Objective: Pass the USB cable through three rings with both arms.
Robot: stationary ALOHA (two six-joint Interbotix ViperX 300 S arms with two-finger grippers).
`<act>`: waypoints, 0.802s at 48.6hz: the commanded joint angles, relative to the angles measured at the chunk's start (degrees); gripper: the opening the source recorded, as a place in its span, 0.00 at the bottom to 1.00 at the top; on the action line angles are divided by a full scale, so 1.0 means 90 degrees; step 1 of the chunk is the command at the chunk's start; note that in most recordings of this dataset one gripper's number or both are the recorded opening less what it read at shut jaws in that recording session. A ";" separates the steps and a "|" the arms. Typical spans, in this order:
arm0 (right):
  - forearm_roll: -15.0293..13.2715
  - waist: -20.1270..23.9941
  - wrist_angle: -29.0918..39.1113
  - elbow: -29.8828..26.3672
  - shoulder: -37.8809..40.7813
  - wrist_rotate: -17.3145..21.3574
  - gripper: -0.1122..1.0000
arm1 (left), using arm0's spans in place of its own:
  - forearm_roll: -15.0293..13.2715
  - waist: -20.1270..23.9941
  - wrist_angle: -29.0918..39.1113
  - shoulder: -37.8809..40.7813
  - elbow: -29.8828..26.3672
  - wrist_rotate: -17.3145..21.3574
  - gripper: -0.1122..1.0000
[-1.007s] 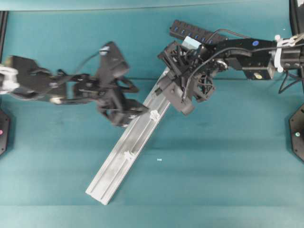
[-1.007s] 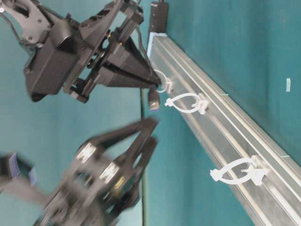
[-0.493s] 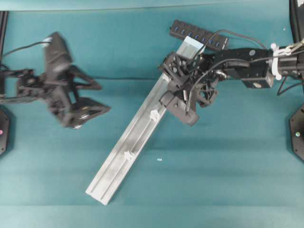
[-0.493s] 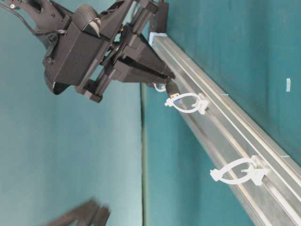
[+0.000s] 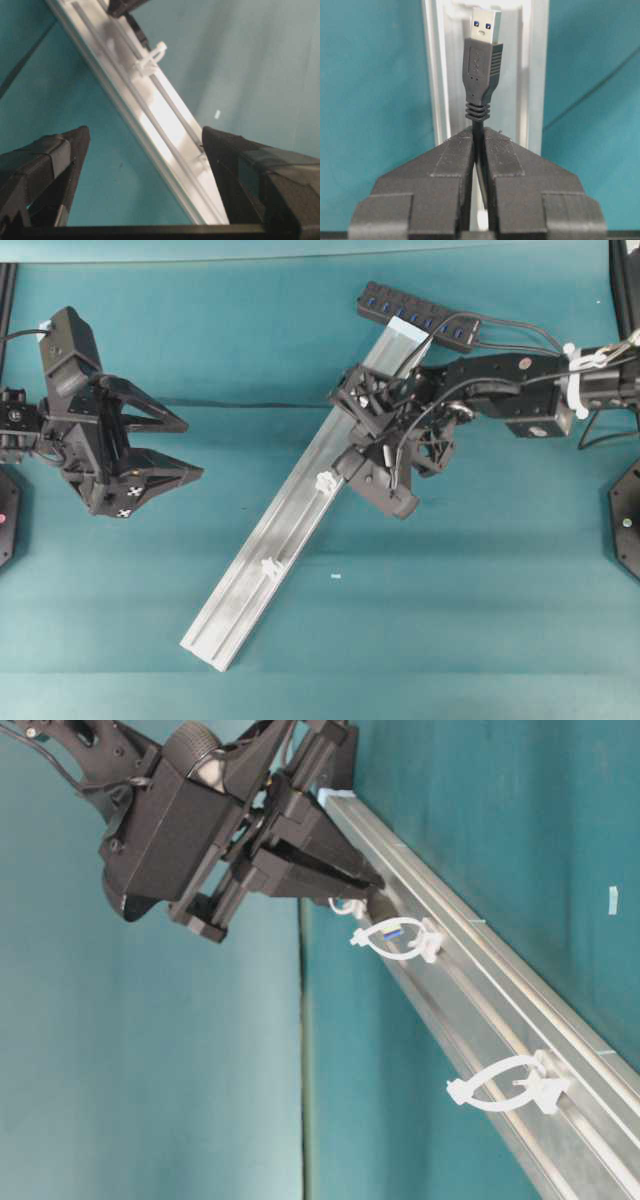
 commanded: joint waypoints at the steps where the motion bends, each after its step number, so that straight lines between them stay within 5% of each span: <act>1: 0.0039 0.0117 -0.0039 -0.0049 0.0078 0.0029 0.15 | 0.0020 -0.0020 -0.0020 -0.0010 -0.0068 -0.0010 0.98; 39: 0.0508 0.0527 -0.0029 -0.0410 0.0225 0.0088 0.15 | 0.0020 -0.0020 -0.0098 0.0098 -0.0107 -0.0020 0.98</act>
